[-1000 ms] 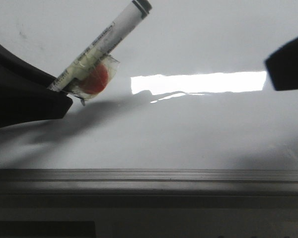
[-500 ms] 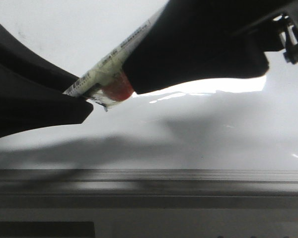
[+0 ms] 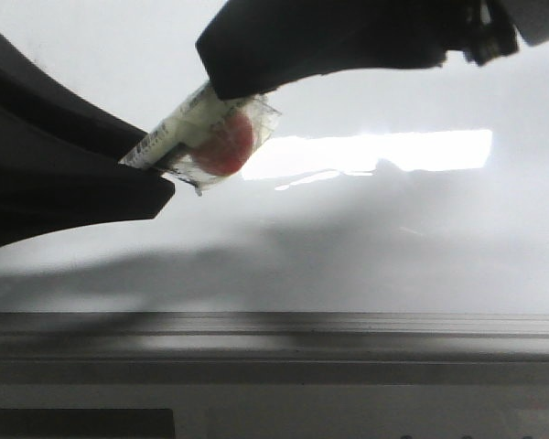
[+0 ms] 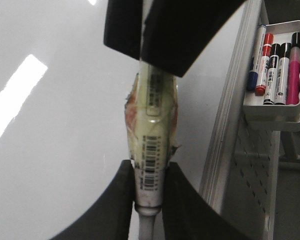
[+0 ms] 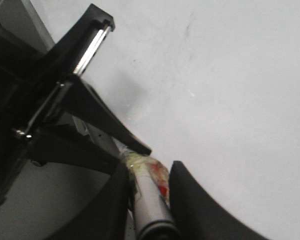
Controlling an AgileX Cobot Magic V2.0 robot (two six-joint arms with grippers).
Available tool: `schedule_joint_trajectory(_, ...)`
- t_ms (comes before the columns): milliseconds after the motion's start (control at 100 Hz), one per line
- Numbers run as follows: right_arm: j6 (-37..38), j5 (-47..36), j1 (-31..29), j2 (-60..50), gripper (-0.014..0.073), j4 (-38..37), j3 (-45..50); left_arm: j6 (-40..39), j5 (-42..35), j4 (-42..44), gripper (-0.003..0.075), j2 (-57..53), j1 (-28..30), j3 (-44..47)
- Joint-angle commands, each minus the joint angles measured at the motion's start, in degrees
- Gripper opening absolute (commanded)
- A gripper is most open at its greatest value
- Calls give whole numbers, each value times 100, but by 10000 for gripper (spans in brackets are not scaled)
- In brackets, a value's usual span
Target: Write number 3 on whiteboard
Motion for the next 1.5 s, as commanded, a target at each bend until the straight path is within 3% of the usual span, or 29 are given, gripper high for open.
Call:
schedule_joint_trajectory(0, -36, -228, 8, -37, -76, -48, -207, -44, -519, -54, -20, -43, -38, -188)
schedule_joint_trajectory(130, -36, -267, 8, -37, -63, -48, -207, -44, -583, -54, 41, -43, -38, -188)
schedule_joint_trajectory(300, -36, -355, 8, -33, -64, -48, -207, -44, -631, -323, 376, -99, -38, -188)
schedule_joint_trajectory(390, -36, -569, 8, -57, -64, -38, -207, -44, -590, -735, 457, -310, 7, -188)
schedule_joint_trajectory(460, -36, -662, -65, -91, -64, -38, -254, -44, -449, -977, 452, -510, 134, -188)
schedule_joint_trajectory(650, -36, 529, -570, -92, -64, -15, -1053, -44, -261, -1300, 433, -1203, 618, -188)
schedule_joint_trajectory(840, -36, 1065, -945, -63, -64, -15, -1680, -44, -272, -1352, 403, -1609, 936, -188)
schedule_joint_trajectory(1140, -36, 1452, -1286, 310, -64, -38, -2140, -44, -281, -1352, 403, -1597, 976, -188)
schedule_joint_trajectory(1490, -36, 1322, -1601, 677, -64, -295, -2349, -44, -281, -1352, 403, -1597, 976, -188)
